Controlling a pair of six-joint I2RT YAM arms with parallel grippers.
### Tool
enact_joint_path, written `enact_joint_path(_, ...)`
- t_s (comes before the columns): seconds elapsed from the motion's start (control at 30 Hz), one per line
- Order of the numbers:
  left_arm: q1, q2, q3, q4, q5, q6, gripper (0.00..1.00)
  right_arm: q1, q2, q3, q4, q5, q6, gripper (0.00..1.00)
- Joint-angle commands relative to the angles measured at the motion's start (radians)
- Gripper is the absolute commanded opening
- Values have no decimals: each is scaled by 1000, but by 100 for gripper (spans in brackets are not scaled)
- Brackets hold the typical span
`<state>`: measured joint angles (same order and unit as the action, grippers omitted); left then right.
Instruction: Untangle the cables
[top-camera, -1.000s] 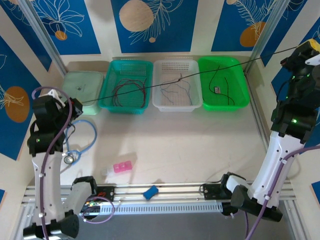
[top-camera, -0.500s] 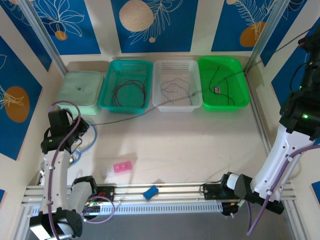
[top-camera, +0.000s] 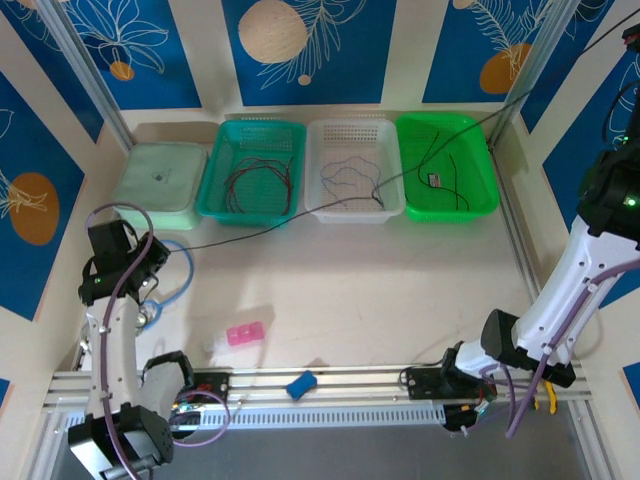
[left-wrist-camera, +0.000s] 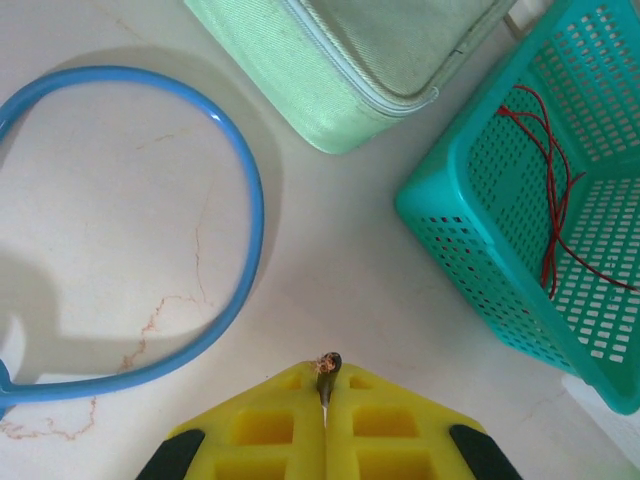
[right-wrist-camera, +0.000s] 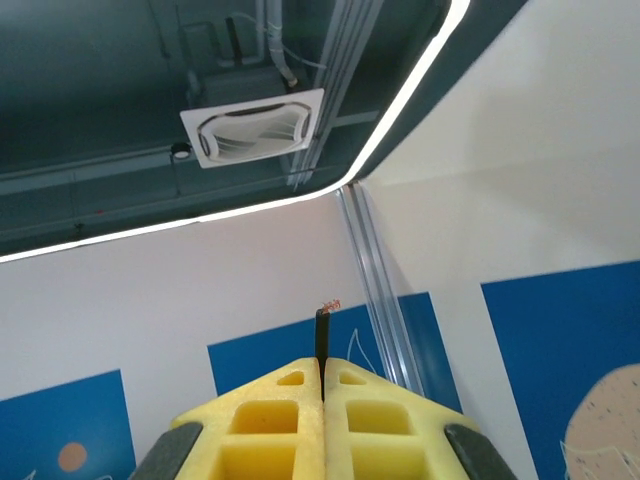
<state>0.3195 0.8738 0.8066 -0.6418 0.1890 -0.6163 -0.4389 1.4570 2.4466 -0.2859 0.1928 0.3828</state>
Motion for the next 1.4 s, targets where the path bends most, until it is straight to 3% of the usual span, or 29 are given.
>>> enact_joint_path(0.0, 23, 18, -20, 26, 26, 11, 0, 0, 28, 69, 6, -12, 30, 0)
enact_joint_path(0.43, 104, 27, -113, 52, 4, 26, 0, -2, 120, 189, 25, 18, 16, 0)
enact_joint_path(0.77, 247, 30, -146, 57, -15, 76, 0, -55, 161, 162, 33, 44, -18, 0)
enact_joint_path(0.83, 266, 38, -143, 67, 14, 71, 0, -93, 168, 156, 29, 1, 27, 0)
enact_joint_path(1.1, 228, 35, -64, 106, 257, -14, 0, -63, 150, 101, -29, -109, 59, 0)
enact_joint_path(1.37, 98, -40, 89, 64, 247, -88, 0, -52, 127, 32, -42, -165, 84, 0)
